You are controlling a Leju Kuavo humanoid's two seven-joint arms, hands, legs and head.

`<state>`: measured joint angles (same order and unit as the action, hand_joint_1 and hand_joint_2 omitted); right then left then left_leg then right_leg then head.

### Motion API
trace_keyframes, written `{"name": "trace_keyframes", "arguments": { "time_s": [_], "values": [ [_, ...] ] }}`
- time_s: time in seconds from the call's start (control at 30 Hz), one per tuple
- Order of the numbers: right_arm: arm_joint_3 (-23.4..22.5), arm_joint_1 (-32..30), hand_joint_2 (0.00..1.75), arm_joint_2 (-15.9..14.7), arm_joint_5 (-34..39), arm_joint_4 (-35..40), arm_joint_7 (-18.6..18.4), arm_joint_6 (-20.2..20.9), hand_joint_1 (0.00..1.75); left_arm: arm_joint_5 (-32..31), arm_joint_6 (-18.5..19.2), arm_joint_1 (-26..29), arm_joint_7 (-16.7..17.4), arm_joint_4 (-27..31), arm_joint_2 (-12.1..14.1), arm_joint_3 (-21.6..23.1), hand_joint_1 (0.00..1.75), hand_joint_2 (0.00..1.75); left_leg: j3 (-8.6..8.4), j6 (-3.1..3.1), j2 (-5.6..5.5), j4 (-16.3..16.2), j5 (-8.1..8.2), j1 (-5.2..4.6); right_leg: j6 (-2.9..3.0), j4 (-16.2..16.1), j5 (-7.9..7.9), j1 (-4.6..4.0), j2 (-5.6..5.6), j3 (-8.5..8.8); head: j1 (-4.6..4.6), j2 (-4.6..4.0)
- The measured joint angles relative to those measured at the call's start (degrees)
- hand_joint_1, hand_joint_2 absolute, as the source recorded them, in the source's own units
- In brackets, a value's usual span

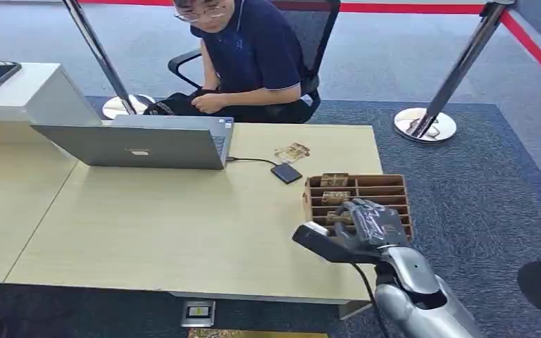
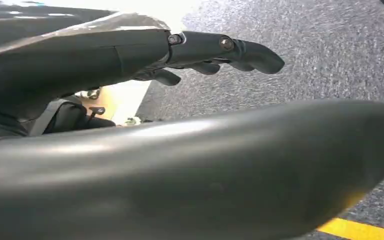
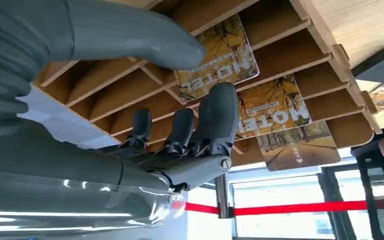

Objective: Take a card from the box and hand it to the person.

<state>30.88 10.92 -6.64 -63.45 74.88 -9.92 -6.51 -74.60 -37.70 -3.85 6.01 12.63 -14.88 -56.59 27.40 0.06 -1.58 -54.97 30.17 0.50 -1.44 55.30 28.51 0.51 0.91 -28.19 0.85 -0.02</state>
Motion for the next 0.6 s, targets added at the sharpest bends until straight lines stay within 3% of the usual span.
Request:
{"name": "trace_keyframes", "arguments": {
  "time_s": [0.27, 0.6],
  "values": [
    [-0.4, 0.0, 1.75, 0.4, -0.2, 2.4, 0.0, -0.8, 0.86, -0.4, 0.4, 0.0, -0.5, 0.0, 0.0, 0.0, 0.00, 0.00, 0.00, 0.01, 0.00, 0.0, -0.04, 0.00, 0.01, 0.0, -0.04, 0.00, 0.00, 0.00, 0.00, 0.00],
    [-0.4, 0.8, 1.75, 2.2, -1.3, 1.9, 0.2, -0.5, 0.89, -0.4, 0.7, 0.0, -0.7, 0.0, 0.0, 0.1, 0.00, 0.00, 0.01, -0.03, 0.00, 0.0, -0.07, 0.00, 0.02, 0.0, -0.08, 0.00, 0.00, 0.00, -0.02, 0.00]
  ]
}}
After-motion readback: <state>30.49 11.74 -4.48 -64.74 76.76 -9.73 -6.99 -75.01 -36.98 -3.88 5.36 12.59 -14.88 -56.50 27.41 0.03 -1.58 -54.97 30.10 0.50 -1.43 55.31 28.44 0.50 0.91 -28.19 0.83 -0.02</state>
